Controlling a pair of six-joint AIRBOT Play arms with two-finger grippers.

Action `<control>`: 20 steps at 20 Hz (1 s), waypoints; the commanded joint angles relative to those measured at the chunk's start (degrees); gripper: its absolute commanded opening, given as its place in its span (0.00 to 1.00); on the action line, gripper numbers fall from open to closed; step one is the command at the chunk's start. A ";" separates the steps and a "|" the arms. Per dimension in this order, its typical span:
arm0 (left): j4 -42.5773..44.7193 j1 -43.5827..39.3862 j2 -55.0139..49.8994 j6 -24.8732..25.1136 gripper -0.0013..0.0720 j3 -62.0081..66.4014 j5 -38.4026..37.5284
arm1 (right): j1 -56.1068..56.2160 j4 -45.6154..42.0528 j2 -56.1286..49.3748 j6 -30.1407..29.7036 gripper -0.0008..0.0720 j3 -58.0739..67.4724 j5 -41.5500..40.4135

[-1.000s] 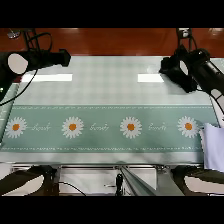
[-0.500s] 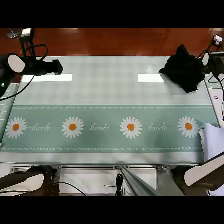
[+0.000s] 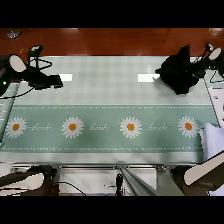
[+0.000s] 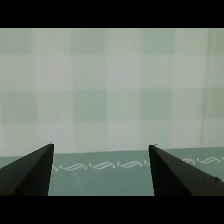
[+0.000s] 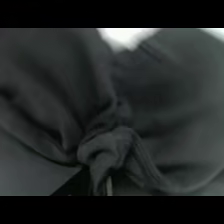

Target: Fold the shirts.

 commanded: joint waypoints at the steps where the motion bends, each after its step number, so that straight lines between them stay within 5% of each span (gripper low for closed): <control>1: -0.44 4.09 5.42 1.68 0.98 0.92 -7.50 | 0.13 9.05 8.11 -6.43 0.04 7.52 2.25; 5: -16.70 5.33 20.04 12.57 0.97 -2.54 -4.74 | 5.40 9.75 25.00 -13.27 0.04 10.32 -0.02; 12: -27.15 5.35 40.59 13.03 0.97 -23.54 -4.22 | 14.19 5.42 44.46 -14.91 0.04 10.32 -8.24; 20: -27.19 5.35 41.75 12.44 0.97 -28.37 -1.27 | 34.16 5.99 46.23 -16.22 0.04 5.99 10.08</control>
